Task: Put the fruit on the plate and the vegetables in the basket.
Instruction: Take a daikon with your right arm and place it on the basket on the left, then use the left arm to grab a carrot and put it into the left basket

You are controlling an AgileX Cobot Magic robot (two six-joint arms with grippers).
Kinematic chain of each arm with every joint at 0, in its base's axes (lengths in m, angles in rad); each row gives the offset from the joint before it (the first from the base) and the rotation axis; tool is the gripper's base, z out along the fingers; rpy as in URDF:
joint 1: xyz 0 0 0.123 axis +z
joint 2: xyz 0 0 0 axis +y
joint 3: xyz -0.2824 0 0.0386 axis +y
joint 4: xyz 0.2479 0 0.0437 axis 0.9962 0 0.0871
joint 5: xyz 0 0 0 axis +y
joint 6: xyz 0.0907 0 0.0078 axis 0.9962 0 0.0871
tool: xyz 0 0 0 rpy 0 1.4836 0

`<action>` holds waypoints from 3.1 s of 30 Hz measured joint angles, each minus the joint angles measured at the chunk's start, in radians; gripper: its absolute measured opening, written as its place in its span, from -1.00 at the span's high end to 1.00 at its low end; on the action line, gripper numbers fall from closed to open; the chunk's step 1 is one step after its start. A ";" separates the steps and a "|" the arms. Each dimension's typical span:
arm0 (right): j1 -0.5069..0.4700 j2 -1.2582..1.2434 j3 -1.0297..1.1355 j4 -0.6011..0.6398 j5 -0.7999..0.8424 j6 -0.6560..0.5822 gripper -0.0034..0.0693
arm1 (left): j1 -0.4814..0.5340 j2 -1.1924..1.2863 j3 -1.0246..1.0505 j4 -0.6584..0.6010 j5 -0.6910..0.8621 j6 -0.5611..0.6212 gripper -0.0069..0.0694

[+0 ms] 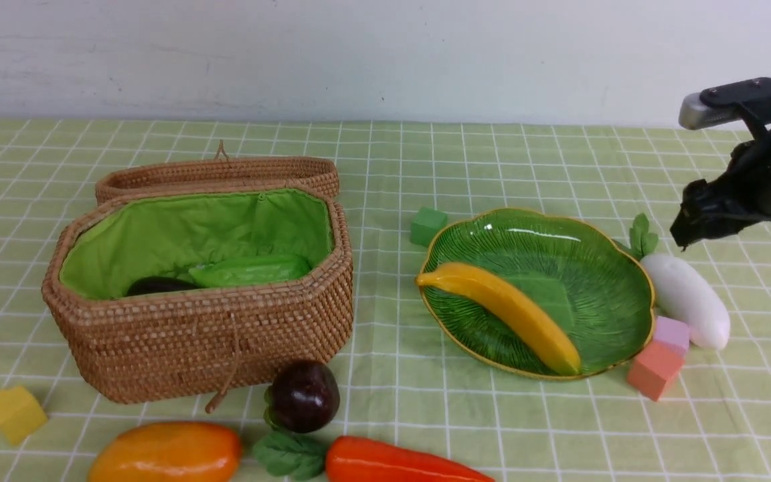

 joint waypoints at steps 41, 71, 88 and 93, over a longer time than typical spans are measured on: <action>0.538 0.024 -0.415 0.369 -0.309 -0.142 -0.40 | 0.000 0.000 0.000 0.000 0.000 0.000 0.19; 0.754 0.182 -0.411 0.334 -0.204 -0.257 -0.90 | 0.000 0.000 0.000 0.000 0.000 0.000 0.19; 0.127 -0.441 -0.325 0.205 0.353 0.189 0.91 | 0.000 0.000 0.000 0.000 0.000 0.000 0.19; 0.102 -0.653 -0.061 0.209 0.304 0.219 0.95 | 0.000 0.000 0.000 0.000 0.000 0.000 0.19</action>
